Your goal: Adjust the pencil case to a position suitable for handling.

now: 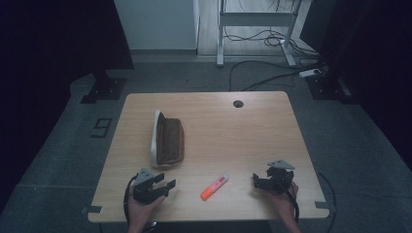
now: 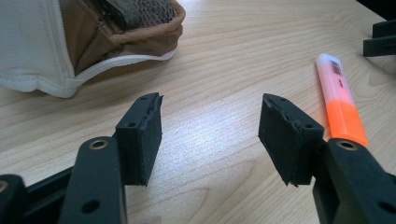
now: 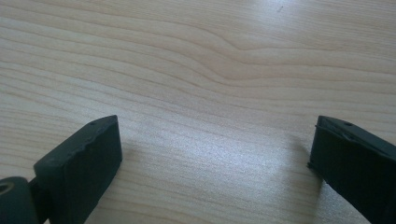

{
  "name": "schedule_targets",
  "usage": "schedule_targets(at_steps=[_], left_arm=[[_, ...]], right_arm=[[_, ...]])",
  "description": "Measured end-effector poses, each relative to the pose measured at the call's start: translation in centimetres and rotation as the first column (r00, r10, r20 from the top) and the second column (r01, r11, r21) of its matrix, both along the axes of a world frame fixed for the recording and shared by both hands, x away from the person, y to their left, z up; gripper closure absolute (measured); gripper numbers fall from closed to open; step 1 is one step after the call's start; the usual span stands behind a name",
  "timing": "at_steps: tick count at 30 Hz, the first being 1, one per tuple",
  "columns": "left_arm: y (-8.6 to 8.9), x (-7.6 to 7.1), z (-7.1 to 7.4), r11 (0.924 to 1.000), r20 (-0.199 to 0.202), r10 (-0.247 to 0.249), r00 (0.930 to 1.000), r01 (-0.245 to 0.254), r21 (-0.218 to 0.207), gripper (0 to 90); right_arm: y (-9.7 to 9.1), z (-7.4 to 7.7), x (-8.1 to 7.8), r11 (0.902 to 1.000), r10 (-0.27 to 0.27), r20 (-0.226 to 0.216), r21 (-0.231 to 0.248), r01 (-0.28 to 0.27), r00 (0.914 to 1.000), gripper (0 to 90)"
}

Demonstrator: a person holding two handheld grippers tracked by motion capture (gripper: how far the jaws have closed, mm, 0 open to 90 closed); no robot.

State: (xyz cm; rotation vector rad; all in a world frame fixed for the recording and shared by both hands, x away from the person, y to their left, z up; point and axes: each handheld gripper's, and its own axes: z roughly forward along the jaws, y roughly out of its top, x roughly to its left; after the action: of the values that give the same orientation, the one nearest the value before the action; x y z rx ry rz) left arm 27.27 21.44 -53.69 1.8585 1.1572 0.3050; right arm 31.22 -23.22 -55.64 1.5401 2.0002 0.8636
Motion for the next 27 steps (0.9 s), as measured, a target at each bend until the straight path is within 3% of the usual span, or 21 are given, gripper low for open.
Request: schedule_targets(at_steps=[27], left_arm=[[0.7,-0.32,0.41,0.9992,0.017,0.04,0.9991,-0.04,-0.01,39.3]], right_arm=[[-0.07,0.0,0.07,1.0,0.01,0.0,0.001,-0.01,1.0,1.8]])
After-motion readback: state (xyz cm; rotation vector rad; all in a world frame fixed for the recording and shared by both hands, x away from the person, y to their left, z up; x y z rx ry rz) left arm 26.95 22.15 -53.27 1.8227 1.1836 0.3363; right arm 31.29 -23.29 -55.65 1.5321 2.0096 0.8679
